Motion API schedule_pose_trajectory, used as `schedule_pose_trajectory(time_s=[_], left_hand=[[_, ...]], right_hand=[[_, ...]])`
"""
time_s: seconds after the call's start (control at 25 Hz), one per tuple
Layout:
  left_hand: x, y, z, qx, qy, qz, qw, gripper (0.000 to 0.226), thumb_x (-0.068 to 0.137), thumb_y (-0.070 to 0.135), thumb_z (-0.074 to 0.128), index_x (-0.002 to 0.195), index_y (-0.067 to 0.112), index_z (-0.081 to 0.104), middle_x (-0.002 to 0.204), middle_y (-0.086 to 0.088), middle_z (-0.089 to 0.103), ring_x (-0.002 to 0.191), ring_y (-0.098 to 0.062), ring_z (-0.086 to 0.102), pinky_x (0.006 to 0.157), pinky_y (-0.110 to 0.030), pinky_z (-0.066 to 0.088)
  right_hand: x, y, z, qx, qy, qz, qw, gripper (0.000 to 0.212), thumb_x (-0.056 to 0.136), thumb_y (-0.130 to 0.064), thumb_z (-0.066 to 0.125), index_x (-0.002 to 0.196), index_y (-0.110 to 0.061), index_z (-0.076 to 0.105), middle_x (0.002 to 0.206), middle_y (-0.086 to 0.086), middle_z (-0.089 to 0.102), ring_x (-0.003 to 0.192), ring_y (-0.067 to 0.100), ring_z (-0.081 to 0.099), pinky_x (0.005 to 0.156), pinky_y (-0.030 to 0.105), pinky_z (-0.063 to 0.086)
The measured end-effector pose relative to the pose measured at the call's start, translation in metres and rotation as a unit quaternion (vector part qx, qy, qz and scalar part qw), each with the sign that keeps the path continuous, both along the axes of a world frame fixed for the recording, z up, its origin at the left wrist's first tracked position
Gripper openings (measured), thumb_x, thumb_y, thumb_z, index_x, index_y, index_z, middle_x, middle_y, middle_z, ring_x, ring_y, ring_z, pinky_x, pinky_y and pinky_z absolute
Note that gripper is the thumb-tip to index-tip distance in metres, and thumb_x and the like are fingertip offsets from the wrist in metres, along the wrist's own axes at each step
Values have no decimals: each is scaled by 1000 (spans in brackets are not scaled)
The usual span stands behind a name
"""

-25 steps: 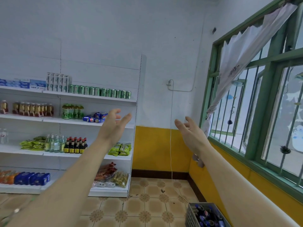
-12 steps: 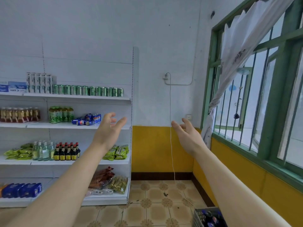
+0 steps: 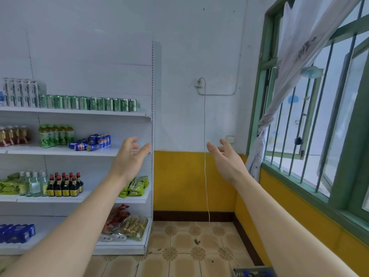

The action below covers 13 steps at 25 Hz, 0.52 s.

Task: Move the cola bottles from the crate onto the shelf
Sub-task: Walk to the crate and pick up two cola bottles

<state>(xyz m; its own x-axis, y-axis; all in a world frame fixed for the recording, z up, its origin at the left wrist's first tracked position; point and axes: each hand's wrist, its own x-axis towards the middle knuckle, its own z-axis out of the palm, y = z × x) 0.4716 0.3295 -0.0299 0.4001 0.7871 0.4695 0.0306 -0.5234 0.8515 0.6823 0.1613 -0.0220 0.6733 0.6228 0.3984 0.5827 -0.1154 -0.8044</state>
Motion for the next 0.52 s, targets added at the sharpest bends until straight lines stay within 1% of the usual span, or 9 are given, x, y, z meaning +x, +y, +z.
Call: schedule_pose_trajectory(time_s=[0.12,0.4,0.52], left_hand=[[30,18,-9,1,0,13,1000,63,97,52,54,148,21,36,143,0,50,117,-9,43,95,-32,31],[112,76,-41,-18,16,-16,1000,63,96,53,54,148,23,35,142,0,50,120,-10,45,96,-34,33],[153,115,-52,-20,27,-29,999,64,96,55,53,149,24,34,143,2,49,120,-10,45,93,-33,33]], right_hand=[[32,14,-13,0,2,3,1000,81,96,-70,40,160,-27,18,158,3,42,141,27,43,109,43,38],[104,64,-43,-11,13,-11,1000,79,96,-69,41,160,-28,18,157,1,42,140,26,44,105,39,40],[136,99,-59,-20,19,-21,999,81,95,-70,42,160,-28,18,156,0,44,139,24,46,99,35,40]])
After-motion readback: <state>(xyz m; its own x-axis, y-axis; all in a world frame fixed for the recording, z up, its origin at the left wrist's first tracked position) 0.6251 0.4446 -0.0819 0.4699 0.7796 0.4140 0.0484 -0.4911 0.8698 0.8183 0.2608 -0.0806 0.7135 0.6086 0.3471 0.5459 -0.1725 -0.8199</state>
